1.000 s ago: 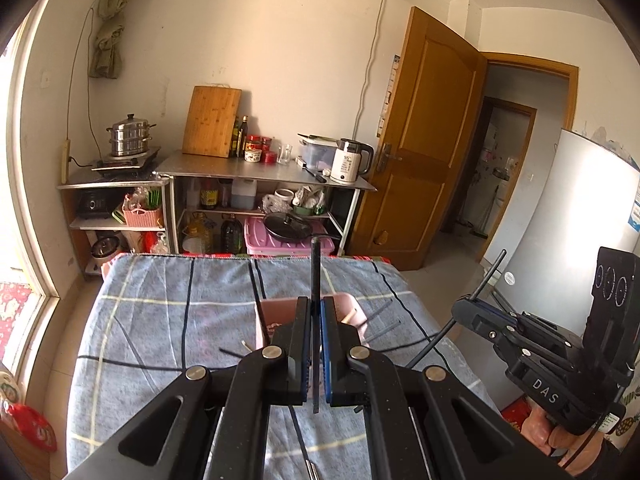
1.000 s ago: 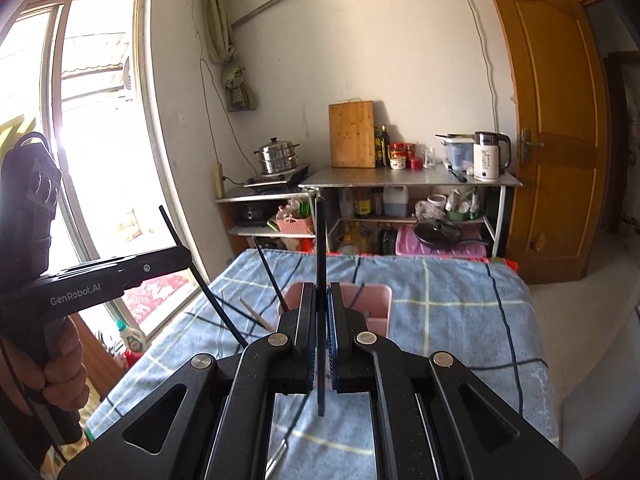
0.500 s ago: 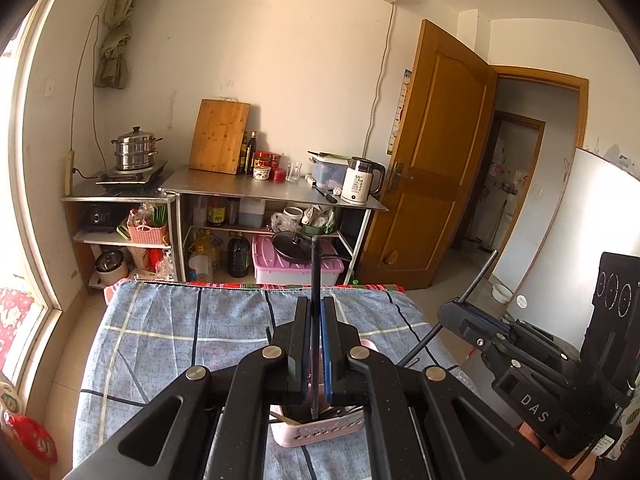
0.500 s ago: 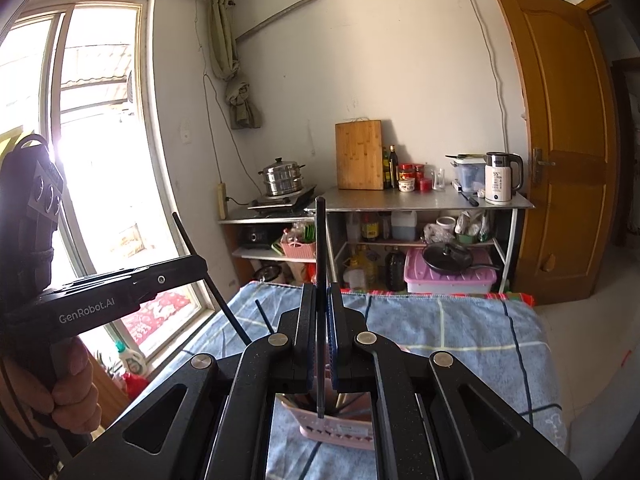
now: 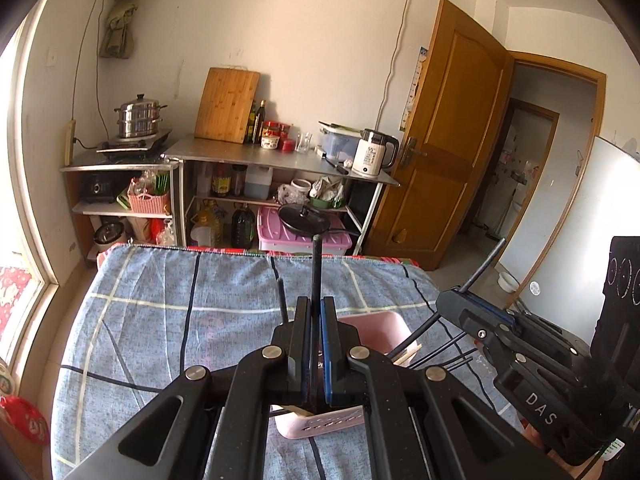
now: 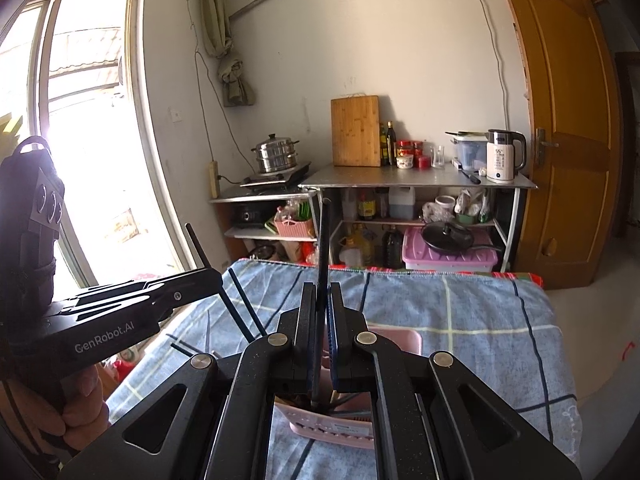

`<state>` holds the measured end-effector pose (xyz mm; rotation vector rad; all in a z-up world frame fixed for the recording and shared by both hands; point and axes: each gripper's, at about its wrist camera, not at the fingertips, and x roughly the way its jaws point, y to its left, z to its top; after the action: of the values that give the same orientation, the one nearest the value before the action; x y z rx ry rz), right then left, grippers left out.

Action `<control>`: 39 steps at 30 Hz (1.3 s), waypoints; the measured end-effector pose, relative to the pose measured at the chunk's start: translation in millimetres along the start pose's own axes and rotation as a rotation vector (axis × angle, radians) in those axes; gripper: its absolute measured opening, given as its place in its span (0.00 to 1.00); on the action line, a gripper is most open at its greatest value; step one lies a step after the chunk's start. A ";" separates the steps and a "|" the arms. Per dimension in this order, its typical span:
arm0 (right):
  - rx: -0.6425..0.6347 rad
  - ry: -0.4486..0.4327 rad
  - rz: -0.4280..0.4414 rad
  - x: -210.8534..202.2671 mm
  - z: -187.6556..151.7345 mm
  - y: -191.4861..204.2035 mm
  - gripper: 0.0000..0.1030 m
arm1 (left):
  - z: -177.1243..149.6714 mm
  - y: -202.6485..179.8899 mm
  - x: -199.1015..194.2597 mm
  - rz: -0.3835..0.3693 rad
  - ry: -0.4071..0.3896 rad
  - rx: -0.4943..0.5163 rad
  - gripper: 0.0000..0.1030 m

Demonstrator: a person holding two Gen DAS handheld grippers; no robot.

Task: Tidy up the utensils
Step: 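Lower the black chopsticks into the basket and open both tools, then withdraw both open tools from the basket toward the remaining chopsticks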

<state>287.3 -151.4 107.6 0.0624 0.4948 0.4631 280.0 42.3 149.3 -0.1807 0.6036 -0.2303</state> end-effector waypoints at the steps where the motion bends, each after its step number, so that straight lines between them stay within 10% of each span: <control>1: -0.004 0.010 -0.006 2.3 -2.3 0.2 0.05 | -2.6 1.6 2.4 0.001 0.007 -0.002 0.04; 15: -0.013 0.129 -0.001 24.2 -23.6 -1.0 0.05 | -22.9 3.2 23.1 0.006 0.079 0.019 0.06; 39: -0.017 0.009 -0.004 -67.9 -35.2 0.2 0.11 | -53.2 -20.0 -75.3 -0.014 -0.071 0.063 0.17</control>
<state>217.7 -183.2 106.8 0.0425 0.4993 0.4636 185.8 37.8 151.5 -0.1314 0.5240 -0.2549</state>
